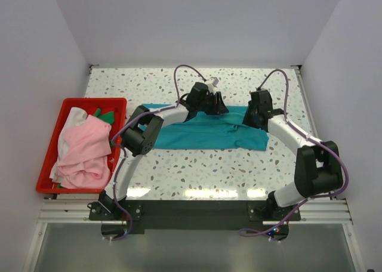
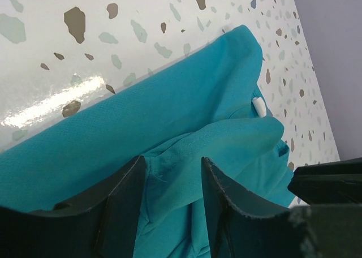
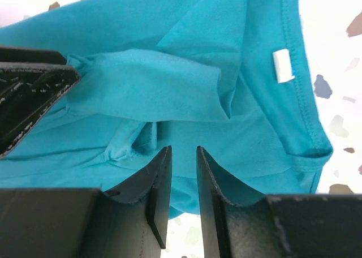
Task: Fold and stack the t-shirts
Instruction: Fold the tshirt
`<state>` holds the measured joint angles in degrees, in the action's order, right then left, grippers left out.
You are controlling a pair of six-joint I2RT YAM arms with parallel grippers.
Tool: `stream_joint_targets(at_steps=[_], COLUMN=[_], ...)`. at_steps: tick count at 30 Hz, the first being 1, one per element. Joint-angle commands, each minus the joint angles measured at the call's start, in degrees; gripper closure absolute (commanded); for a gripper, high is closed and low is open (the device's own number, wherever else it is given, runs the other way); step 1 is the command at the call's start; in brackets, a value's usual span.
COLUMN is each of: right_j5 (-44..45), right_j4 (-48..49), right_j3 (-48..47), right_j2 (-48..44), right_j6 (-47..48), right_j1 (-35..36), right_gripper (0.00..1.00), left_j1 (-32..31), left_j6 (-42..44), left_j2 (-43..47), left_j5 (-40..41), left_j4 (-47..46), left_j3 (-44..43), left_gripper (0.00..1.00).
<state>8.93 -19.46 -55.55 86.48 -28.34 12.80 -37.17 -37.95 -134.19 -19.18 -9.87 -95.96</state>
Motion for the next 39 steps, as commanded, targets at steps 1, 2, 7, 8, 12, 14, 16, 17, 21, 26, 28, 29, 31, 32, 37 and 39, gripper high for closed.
stream_joint_targets(at_steps=[1,2,7,8,12,14,16,17,21,26,28,29,31,32,37,39], right_j5=[3.73,3.9,3.46,3.29,3.29,3.29,3.03,3.02,1.97,1.09,1.18,1.09,0.83,0.57,-1.11,-1.28], right_j4=[-0.13,-0.14,-0.31,-0.49,-0.66,-0.66,-0.49,-0.31,0.39,1.53,2.32,2.59,3.64,3.9,5.49,5.84], right_j3=[-3.95,-4.39,-7.29,-8.25,-10.36,-11.5,-12.04,-12.21,-12.65,-11.34,-10.37,-9.24,-8.0,-6.69,-3.25,-1.67], right_j2=[-0.09,0.35,4.13,4.66,7.47,9.14,9.94,10.81,13.01,13.63,12.41,11.79,9.86,9.24,5.73,4.32], right_j6=[0.39,0.39,0.3,0.39,0.65,0.83,1.0,0.83,0.57,0.21,-0.05,-0.05,-0.05,-0.23,-0.49,-0.49], right_j1=[-0.58,-1.19,-3.39,-3.65,-4.01,-4.01,-3.92,-3.92,-4.01,-4.01,-4.01,-4.01,-3.92,-4.01,-4.01,-3.92], right_gripper=[0.7,0.69,0.68,0.67,0.64,0.63,0.62,0.62,0.62,0.81,0.92,0.98,1.0,1.0,1.0,1.0], left_j1=[-0.19,-0.19,-0.27,-0.19,-0.19,-0.19,-0.19,-0.19,-0.1,0.25,0.69,0.69,0.87,0.87,0.96,0.96], left_j6=[0.07,0.07,-0.28,-0.36,-0.28,-0.1,0.51,0.69,1.48,1.66,1.66,1.39,1.48,1.48,1.39,1.39], left_j2=[0.07,-0.02,-0.54,-0.46,-0.63,-0.55,-0.02,0.16,0.86,1.21,1.13,1.04,1.04,0.95,0.69,0.51], left_j5=[-1.39,-1.47,-2.79,-2.79,-2.97,-2.53,-2.09,-1.48,0.02,2.21,2.48,2.13,2.04,1.95,1.51,1.08], left_j4=[-3.49,-3.66,-4.54,-4.55,-4.46,-4.11,-3.67,-3.49,-2.26,-0.24,0.2,0.2,0.2,0.11,-0.06,-0.24], left_j3=[-2.04,-2.04,-2.39,-2.3,-2.3,-2.3,-2.12,-2.12,-2.03,-1.86,-1.86,-1.86,-1.77,-1.95,-2.04,-2.04], left_gripper=[0.52,0.53,0.66,0.67,0.71,0.71,0.7,0.69,0.64,0.54,0.52,0.51,0.51,0.5,0.5,0.49])
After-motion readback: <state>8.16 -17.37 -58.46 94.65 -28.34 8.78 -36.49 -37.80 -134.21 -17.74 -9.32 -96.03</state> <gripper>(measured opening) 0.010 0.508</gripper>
